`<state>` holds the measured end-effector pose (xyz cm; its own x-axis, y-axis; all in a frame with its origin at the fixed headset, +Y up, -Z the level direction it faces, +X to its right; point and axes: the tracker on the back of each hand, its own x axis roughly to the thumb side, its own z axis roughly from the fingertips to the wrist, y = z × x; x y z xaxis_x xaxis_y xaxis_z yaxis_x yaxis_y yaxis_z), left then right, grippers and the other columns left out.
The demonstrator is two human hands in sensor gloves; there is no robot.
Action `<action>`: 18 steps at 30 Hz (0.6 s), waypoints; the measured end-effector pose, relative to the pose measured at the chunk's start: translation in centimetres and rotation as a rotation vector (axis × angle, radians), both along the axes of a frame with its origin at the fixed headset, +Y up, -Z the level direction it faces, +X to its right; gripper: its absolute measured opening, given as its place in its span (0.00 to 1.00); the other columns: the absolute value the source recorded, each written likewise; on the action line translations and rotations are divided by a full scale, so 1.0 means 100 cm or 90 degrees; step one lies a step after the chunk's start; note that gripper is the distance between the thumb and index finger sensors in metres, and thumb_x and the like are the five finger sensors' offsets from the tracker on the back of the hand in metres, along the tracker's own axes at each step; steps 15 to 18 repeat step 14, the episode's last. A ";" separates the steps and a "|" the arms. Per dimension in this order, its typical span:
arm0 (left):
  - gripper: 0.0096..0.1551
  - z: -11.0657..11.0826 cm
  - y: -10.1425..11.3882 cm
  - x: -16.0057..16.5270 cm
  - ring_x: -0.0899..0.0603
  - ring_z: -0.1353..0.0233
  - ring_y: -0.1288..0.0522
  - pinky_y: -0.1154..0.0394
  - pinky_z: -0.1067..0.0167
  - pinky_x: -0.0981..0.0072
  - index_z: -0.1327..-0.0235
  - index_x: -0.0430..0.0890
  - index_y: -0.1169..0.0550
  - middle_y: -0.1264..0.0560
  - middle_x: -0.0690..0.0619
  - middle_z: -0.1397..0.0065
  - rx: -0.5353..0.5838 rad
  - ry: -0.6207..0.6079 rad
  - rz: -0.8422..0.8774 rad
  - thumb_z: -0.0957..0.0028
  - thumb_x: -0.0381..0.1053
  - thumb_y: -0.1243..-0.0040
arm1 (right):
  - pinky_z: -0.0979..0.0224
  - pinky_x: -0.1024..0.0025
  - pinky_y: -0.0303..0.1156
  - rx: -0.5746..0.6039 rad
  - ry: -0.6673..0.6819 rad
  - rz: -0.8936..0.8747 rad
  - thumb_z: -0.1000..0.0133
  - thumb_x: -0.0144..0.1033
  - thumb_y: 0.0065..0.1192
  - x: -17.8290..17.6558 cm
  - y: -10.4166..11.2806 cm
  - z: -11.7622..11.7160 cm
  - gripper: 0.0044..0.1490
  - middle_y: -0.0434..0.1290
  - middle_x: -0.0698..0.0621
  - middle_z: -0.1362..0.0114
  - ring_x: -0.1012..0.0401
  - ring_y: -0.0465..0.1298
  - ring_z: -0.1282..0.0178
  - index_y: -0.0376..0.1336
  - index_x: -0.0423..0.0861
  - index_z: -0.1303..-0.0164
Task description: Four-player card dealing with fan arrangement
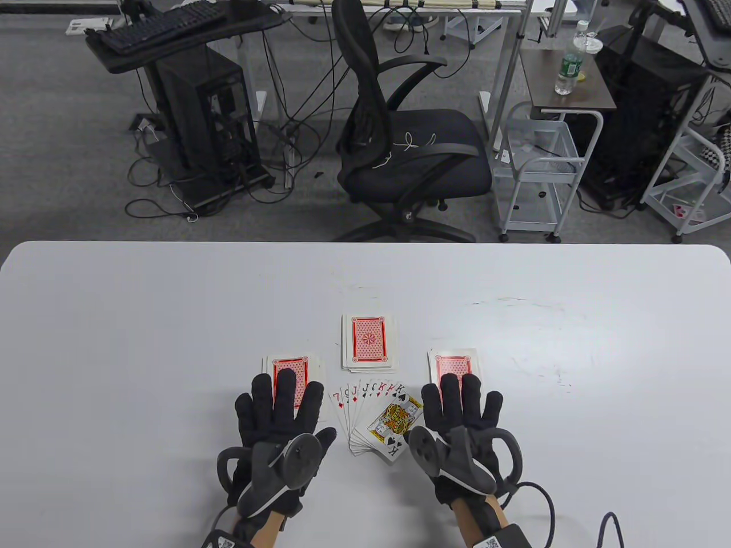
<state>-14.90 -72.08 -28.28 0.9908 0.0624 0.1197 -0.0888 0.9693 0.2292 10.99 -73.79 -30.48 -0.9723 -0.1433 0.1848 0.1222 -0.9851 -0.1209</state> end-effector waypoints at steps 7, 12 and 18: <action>0.46 0.000 0.000 -0.001 0.27 0.18 0.62 0.60 0.32 0.29 0.19 0.62 0.46 0.59 0.50 0.13 0.001 0.000 0.001 0.49 0.71 0.43 | 0.34 0.24 0.33 0.002 -0.001 0.001 0.41 0.62 0.55 0.000 0.000 0.000 0.54 0.38 0.34 0.16 0.28 0.37 0.18 0.43 0.43 0.14; 0.46 0.000 0.000 -0.001 0.27 0.18 0.61 0.60 0.31 0.29 0.19 0.62 0.45 0.58 0.50 0.13 -0.002 -0.001 0.001 0.49 0.71 0.43 | 0.34 0.24 0.33 0.005 -0.001 0.001 0.41 0.62 0.55 0.000 0.000 0.001 0.54 0.38 0.34 0.16 0.28 0.38 0.18 0.43 0.43 0.14; 0.46 0.000 0.001 -0.001 0.27 0.18 0.61 0.60 0.31 0.29 0.19 0.62 0.45 0.58 0.50 0.13 -0.004 -0.002 0.002 0.49 0.71 0.43 | 0.34 0.24 0.33 0.008 0.000 0.000 0.41 0.62 0.55 0.000 0.000 0.001 0.54 0.38 0.34 0.16 0.28 0.38 0.18 0.43 0.43 0.14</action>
